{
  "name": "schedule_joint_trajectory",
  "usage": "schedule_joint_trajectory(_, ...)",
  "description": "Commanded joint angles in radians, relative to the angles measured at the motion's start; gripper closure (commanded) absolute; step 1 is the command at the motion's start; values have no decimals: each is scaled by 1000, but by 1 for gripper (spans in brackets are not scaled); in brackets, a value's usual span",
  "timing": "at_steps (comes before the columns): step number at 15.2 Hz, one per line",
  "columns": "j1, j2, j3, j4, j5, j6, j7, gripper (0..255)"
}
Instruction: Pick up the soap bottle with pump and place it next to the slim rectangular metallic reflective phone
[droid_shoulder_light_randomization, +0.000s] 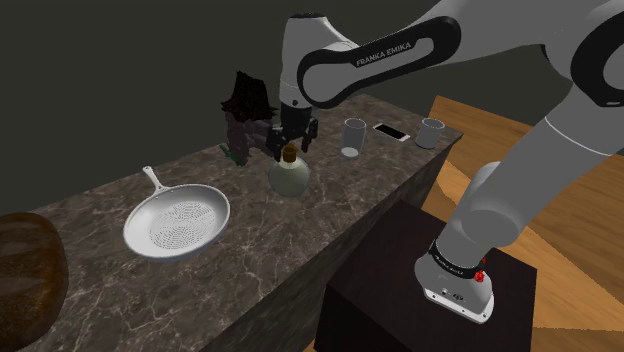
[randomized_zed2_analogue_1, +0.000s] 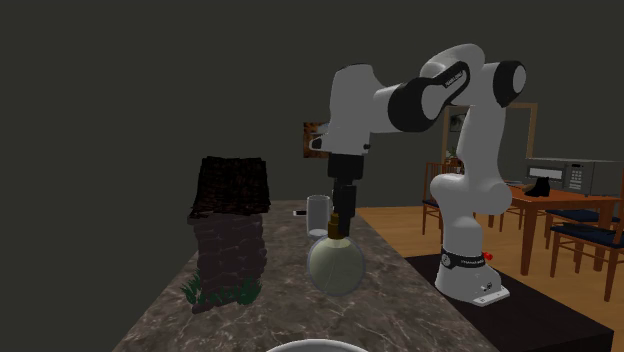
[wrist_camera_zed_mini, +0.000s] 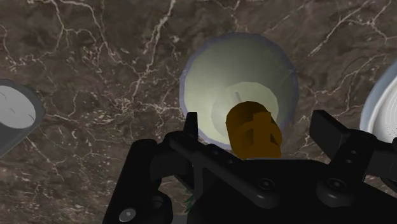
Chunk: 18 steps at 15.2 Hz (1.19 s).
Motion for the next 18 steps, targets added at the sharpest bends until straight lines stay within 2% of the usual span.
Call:
schedule_joint_trajectory(1,0,0,0,0,0,0,0,0)
schedule_joint_trajectory(2,0,0,0,0,0,0,0,255)
schedule_joint_trajectory(11,0,0,0,0,0,0,0,255)
schedule_joint_trajectory(18,-1,-24,-6,72,3,-95,-3,255)
